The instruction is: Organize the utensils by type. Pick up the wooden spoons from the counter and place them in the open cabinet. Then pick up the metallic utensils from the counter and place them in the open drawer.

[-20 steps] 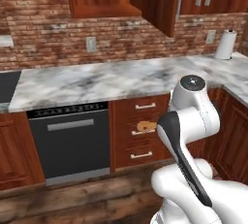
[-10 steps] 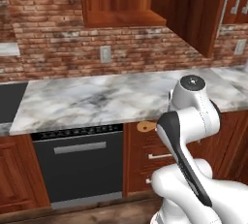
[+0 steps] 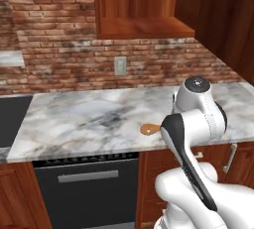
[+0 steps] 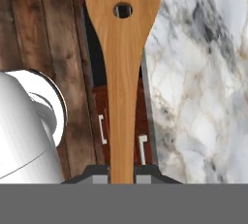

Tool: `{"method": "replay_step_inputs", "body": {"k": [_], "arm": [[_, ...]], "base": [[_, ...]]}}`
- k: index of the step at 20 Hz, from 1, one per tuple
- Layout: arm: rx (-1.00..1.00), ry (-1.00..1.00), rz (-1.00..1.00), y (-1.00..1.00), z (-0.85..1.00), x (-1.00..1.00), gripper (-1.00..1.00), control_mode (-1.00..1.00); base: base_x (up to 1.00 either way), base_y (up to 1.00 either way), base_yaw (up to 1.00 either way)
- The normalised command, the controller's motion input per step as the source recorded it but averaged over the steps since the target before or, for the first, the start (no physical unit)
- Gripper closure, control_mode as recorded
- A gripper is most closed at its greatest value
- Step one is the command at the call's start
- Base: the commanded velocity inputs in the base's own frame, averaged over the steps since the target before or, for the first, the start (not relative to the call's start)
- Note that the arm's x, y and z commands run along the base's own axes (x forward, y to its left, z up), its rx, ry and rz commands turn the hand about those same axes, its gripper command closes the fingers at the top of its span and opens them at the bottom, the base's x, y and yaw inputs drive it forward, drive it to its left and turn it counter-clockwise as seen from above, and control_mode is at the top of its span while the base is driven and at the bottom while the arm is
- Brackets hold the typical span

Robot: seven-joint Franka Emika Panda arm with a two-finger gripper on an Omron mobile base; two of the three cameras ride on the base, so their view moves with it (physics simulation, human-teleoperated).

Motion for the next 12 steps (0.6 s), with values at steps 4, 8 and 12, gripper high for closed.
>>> {"method": "replay_step_inputs", "body": {"k": [4, 8, 12], "arm": [[0.0, 0.0, 0.0, 0.0, 0.0, 0.0, 1.0, 1.0], [0.0, 0.0, 0.0, 0.0, 0.0, 0.0, 1.0, 1.0], [0.0, 0.0, 0.0, 0.0, 0.0, 0.0, 1.0, 1.0]], "base": [[0.45, 0.27, 0.09], [0.43, 0.35, 0.04], [0.47, 0.37, 0.01]]}}
